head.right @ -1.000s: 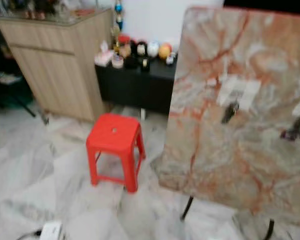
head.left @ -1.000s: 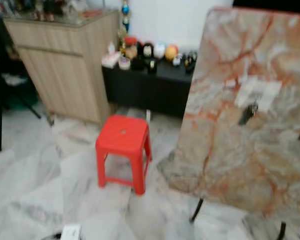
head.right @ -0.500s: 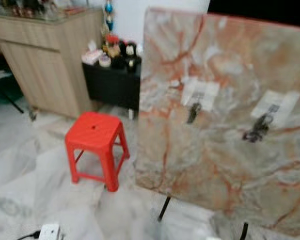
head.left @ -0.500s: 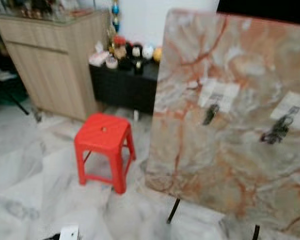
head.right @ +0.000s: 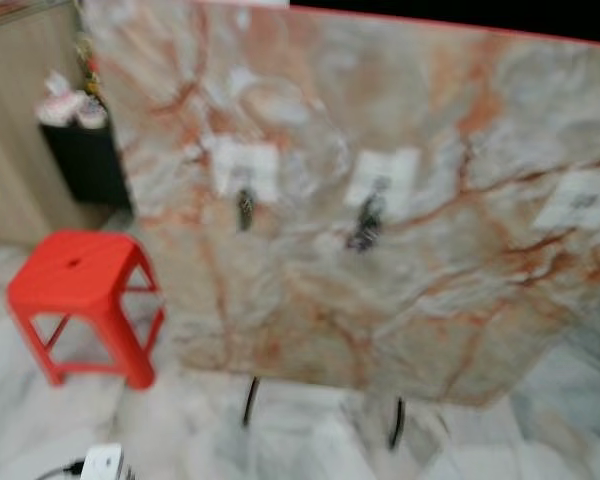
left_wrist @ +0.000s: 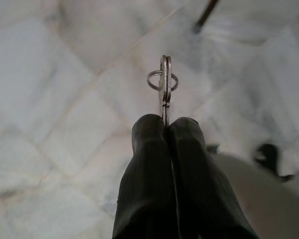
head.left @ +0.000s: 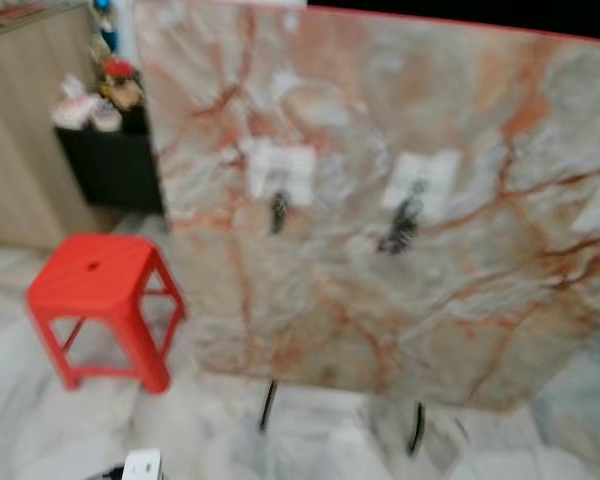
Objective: Hang keys on a hook
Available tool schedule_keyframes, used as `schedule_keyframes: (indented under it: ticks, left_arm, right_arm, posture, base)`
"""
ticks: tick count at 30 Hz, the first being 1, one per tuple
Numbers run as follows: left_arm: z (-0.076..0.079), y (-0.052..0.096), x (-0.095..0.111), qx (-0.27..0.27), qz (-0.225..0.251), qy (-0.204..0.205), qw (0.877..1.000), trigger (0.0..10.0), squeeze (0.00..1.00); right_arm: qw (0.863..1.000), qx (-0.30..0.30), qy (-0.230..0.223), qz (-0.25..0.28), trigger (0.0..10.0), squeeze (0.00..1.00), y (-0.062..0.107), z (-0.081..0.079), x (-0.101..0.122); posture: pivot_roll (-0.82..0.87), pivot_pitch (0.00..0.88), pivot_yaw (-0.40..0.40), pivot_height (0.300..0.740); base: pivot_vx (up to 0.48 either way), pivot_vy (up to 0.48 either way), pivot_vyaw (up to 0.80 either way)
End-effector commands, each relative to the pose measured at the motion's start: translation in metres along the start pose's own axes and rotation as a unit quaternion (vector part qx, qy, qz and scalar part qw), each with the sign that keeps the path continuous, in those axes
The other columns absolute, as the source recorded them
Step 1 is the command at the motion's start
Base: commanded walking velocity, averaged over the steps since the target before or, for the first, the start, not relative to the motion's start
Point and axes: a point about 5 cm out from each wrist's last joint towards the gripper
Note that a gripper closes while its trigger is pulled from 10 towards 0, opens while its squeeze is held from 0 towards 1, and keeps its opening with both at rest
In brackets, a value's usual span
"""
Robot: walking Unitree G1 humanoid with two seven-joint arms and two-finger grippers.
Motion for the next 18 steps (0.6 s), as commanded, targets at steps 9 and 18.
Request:
schedule_keyframes:
  ticks: [9, 18]
  left_arm:
    - [0.0044, 0.0003, -0.0039, -0.008, -0.006, -0.007, 1.0, 10.0, 0.0]
    - [0.0055, 0.0, -0.0028, -0.012, -0.005, -0.012, 1.0, 10.0, 0.0]
  right_arm:
    - [1.0, 0.0, 0.025, 0.013, 10.0, 0.0, -0.0004, 0.0026, 0.0068]
    - [1.0, 0.003, 0.024, 0.011, 10.0, 0.0, -0.0003, 0.0023, 0.0061]
  posture:
    - [0.03, 0.0, -0.026, 0.74]
    - [0.03, 0.0, -0.028, 0.74]
  base:
    - [0.0, -0.404, 0.0]
    - [0.0, -0.405, 0.0]
Point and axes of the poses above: a point about 5 cm out from each wrist's last joint towards the gripper, its own y axis pointing back from the gripper into the wrist, its own x axis along the axis of the wrist's last joint, z = x × y, and after that the axes turned 4 degrees about -y, right-handed
